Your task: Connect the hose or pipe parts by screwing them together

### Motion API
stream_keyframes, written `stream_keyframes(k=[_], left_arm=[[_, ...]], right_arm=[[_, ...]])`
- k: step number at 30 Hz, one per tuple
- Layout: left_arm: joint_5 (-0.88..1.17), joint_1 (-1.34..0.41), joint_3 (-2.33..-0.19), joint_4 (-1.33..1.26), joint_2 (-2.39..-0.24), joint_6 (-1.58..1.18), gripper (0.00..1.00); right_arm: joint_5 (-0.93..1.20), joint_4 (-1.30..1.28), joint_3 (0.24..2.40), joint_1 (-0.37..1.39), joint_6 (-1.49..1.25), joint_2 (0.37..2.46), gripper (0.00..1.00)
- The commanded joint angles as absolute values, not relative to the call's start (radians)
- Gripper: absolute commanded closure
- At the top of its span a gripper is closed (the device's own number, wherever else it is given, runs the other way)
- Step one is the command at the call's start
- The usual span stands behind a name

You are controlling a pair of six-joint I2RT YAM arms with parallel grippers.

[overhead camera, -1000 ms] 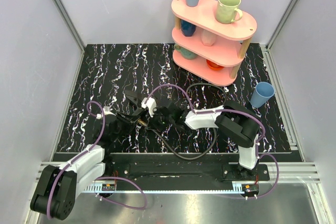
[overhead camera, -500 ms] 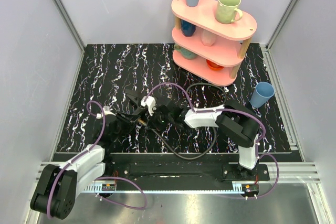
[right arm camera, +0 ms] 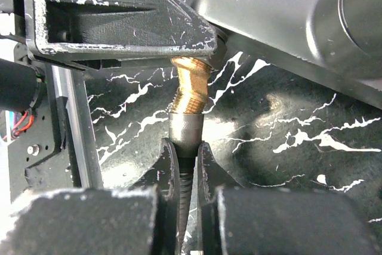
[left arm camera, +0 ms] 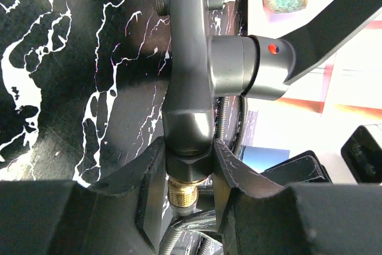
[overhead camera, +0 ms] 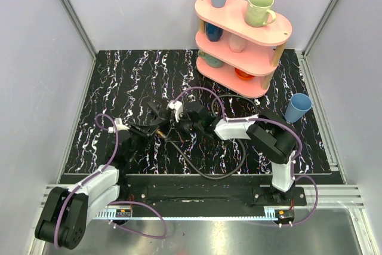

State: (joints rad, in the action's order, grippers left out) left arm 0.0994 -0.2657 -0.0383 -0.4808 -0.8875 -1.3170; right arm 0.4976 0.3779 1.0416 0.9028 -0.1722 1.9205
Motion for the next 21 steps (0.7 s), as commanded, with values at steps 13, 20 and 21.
stream_keyframes(k=[13, 20, 21], left_arm=[[0.173, -0.304, 0.139, -0.678, -0.721, -1.335, 1.00], [0.141, -0.314, 0.166, -0.679, -0.729, -1.319, 1.00], [0.140, -0.316, 0.170, -0.686, -0.735, -1.319, 1.00]], right_arm=[[0.543, 1.015, 0.951, 0.827, -0.676, 2.008, 1.00], [0.563, 1.152, 0.925, 0.819, -0.794, 2.040, 1.00], [0.563, 1.164, 0.923, 0.819, -0.820, 2.043, 1.00]])
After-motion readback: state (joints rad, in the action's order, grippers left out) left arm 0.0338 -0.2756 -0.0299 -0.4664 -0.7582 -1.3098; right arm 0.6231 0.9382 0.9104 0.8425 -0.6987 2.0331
